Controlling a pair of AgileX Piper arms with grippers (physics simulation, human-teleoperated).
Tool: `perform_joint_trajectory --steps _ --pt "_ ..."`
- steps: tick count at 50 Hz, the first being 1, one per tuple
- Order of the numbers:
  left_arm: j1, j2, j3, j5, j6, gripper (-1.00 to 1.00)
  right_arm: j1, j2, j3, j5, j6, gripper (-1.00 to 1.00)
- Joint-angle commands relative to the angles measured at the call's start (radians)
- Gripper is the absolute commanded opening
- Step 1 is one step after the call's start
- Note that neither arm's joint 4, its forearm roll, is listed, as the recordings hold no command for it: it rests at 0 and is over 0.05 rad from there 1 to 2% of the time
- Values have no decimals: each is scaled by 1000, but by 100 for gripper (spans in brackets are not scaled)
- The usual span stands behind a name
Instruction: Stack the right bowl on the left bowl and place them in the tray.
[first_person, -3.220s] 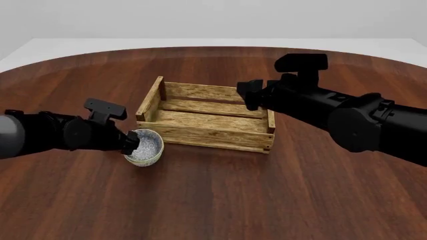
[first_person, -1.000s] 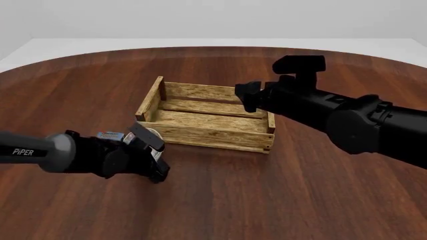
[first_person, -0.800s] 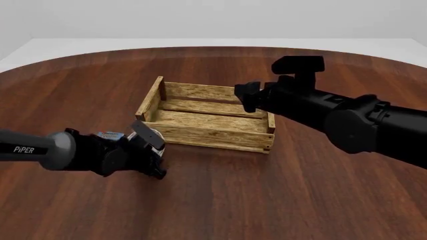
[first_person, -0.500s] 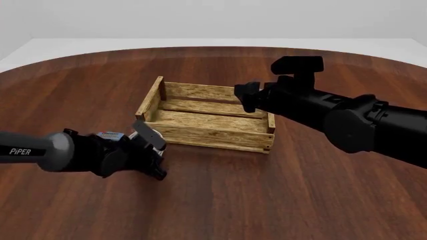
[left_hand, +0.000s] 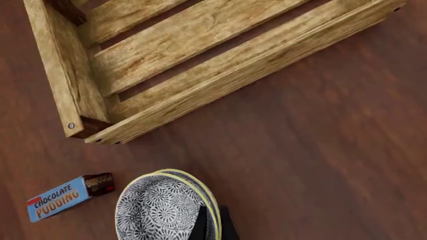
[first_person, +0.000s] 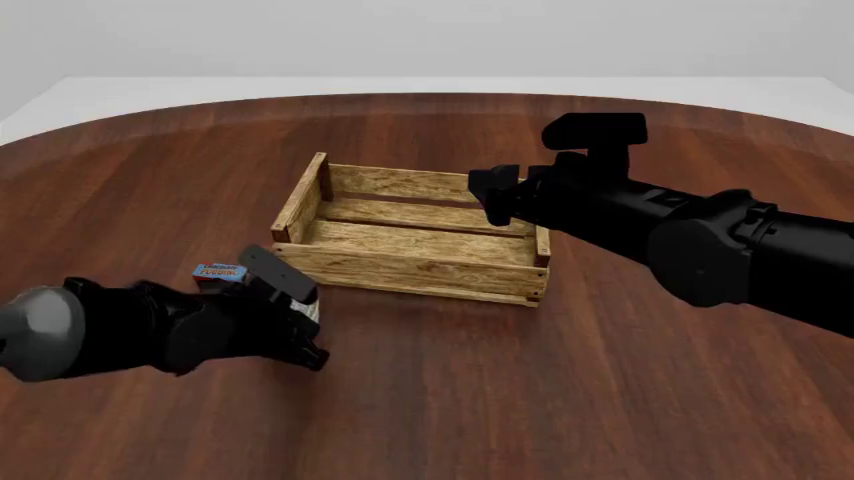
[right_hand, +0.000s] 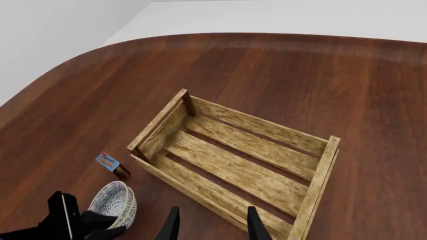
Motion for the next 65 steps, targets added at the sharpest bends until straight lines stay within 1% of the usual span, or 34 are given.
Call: perform_joint_trajectory --steps 1,9,10,12,19,25,30,51,54,57,65 --pt "-25 -118 16 52 -6 -100 0 -3 2 0 0 100" --pt "-37 -208 -2 109 -3 -100 1 -9 2 3 0 100" --pt "-43 -237 -11 126 -4 -100 3 -12 5 3 1 100" --pt "-53 -250 -21 143 -11 -100 3 -13 6 2 -1 100" --pt "-54 -319 -65 203 7 -100 5 -22 8 6 0 100" --pt "-58 -333 -91 228 12 -100 5 -32 11 8 0 100" --pt "-72 -345 -129 252 12 -100 4 -37 14 7 0 100" --pt "-104 -240 -298 279 -2 -100 -4 -75 24 17 -1 100" --pt "-111 -228 -308 279 -5 -100 -6 -81 25 18 -1 100" --pt "-126 -206 -342 285 -6 -100 -11 -92 27 22 -2 100" --pt "-130 -114 -450 300 -18 -100 -13 -123 33 32 -7 100"
